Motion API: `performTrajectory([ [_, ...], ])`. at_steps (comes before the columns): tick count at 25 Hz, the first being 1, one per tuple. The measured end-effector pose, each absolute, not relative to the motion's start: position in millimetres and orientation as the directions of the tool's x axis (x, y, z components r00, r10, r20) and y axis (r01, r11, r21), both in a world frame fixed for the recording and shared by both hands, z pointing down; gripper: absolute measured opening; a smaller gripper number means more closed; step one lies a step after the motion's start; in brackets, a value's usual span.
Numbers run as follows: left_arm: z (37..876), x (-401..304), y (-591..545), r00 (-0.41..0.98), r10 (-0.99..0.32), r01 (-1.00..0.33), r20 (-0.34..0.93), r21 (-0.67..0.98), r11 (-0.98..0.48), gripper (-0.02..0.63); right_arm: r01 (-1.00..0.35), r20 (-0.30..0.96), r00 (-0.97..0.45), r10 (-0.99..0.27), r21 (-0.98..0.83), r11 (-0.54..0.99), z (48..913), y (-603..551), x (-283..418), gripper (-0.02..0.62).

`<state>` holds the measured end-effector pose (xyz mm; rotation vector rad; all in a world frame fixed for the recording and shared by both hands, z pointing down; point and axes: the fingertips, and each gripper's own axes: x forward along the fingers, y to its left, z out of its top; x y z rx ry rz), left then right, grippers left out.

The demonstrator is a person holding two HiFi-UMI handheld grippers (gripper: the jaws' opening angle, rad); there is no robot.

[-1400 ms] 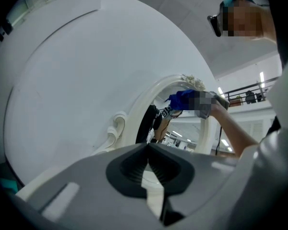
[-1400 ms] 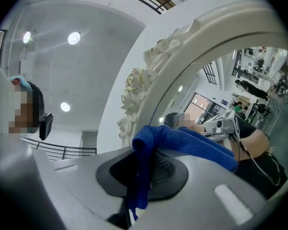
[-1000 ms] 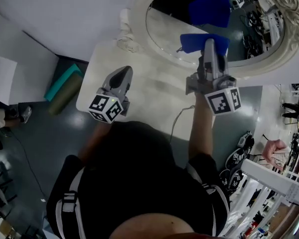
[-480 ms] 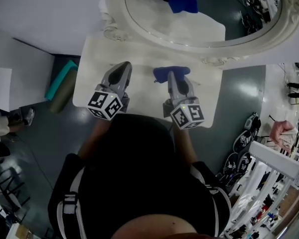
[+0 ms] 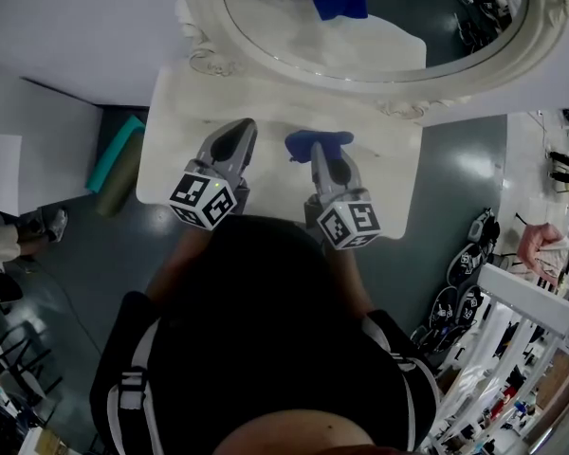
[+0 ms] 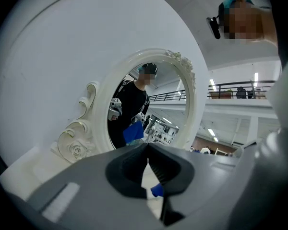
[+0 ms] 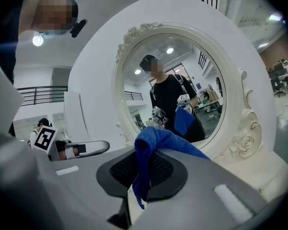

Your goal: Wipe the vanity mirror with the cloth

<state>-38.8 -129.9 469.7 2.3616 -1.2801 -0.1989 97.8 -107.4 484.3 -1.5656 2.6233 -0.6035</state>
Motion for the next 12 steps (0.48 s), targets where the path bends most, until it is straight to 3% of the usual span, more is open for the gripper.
performTrajectory([
  [12,462.7,-35.2,-133.4,0.564,-0.822,-0.754,0.074,0.452,-0.477,0.009,-0.842,0.178,-0.504,-0.845,-0.322,0.434,479.6,-110.1,95.8,0.025],
])
